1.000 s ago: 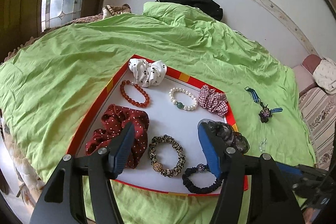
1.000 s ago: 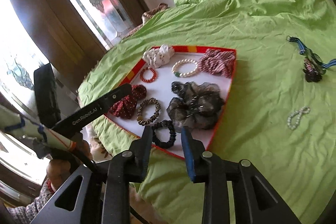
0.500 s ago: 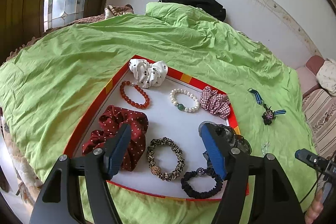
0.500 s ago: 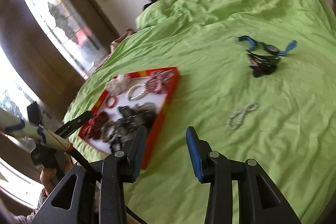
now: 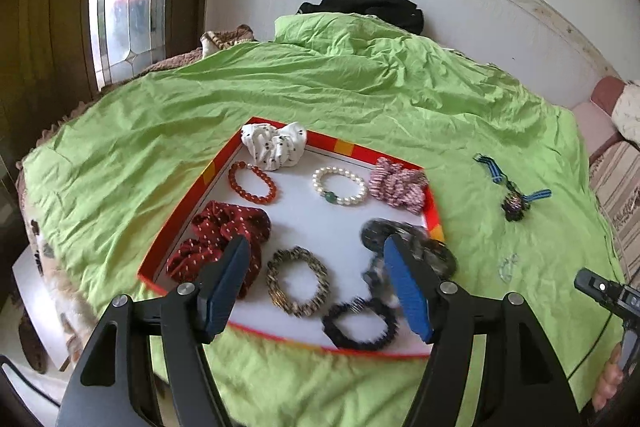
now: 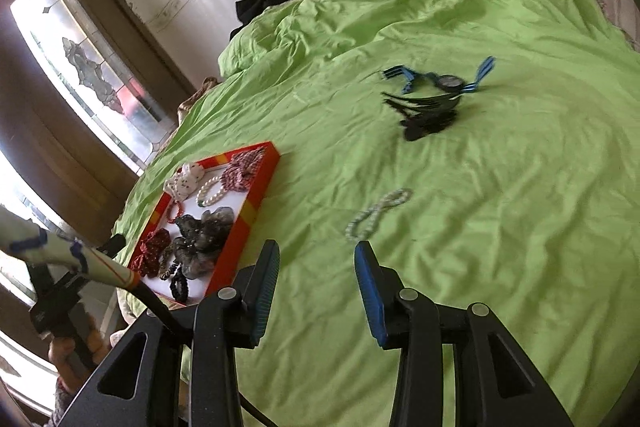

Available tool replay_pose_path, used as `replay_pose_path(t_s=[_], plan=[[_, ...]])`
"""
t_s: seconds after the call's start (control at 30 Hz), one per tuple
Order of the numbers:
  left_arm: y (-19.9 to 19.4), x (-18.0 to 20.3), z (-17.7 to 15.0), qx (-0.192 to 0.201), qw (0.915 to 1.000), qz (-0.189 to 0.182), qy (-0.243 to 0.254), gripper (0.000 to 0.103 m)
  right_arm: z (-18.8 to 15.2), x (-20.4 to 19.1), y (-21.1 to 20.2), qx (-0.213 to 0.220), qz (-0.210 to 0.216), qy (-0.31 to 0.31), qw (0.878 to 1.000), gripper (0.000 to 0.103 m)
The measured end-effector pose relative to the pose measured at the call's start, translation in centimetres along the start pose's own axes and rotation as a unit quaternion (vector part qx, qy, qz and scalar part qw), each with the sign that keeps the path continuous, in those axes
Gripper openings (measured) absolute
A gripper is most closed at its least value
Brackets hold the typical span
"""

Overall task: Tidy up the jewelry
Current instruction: 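Move both tools to the jade bead bracelet and black hair clips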

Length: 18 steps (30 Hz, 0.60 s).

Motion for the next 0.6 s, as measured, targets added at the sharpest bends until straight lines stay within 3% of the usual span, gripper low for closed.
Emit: replay_pose_path(t_s=[0.27, 0.6], plan=[[-3.3, 3.6, -0.9, -0.020, 0.9994, -0.029, 0.001, 0.069, -0.8, 2.3, -3.6, 0.023, -0.016, 0.016, 0.999, 0.043], [-6.4, 7.7, -2.5, -0.009, 0.9979, -0.022, 0.060, 0.072, -2.2, 5.5, -7.5, 0.049, -0.055, 0.037, 0.997, 0.048]])
Point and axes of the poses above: each gripper's, at about its wrist camera, not at the fingertips, and y roughly the way its jaws point, x to its right, z to its top, the point moved 8 cm from there along y, roughly the way its jaws point, and after that the axes turned 12 degrees about -y, right-handed, at the moved point
